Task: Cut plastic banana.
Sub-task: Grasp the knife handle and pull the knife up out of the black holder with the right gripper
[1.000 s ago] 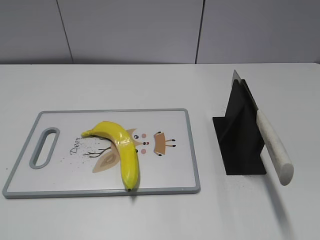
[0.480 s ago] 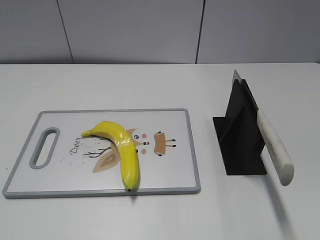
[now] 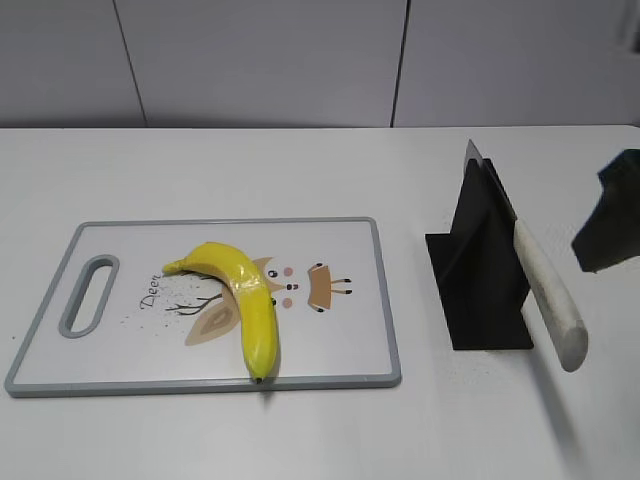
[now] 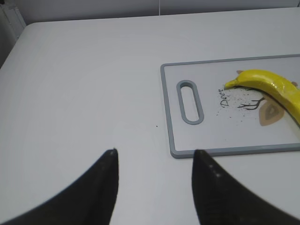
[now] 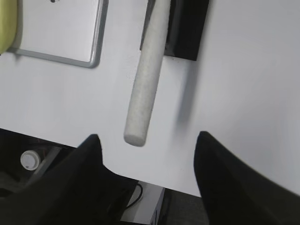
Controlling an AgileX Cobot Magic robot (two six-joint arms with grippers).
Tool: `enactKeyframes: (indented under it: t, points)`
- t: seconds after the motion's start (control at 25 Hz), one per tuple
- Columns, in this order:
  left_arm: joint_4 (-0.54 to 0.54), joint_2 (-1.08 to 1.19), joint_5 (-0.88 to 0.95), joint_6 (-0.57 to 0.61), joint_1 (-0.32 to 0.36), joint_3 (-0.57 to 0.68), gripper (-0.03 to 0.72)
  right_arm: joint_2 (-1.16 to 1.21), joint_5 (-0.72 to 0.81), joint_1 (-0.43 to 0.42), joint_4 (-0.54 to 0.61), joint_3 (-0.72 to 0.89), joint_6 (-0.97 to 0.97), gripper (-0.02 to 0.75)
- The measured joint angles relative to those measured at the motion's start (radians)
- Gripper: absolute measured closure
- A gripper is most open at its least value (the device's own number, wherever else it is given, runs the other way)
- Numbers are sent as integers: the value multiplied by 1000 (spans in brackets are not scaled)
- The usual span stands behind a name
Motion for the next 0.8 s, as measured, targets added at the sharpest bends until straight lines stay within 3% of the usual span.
enactKeyframes:
  t: [0.32, 0.8]
  points:
    - [0, 0, 0, 0, 0, 0, 196, 194, 48, 26, 54, -38, 20, 243]
    - [0, 0, 0, 0, 0, 0, 196, 359, 10, 51, -6, -38, 153, 243]
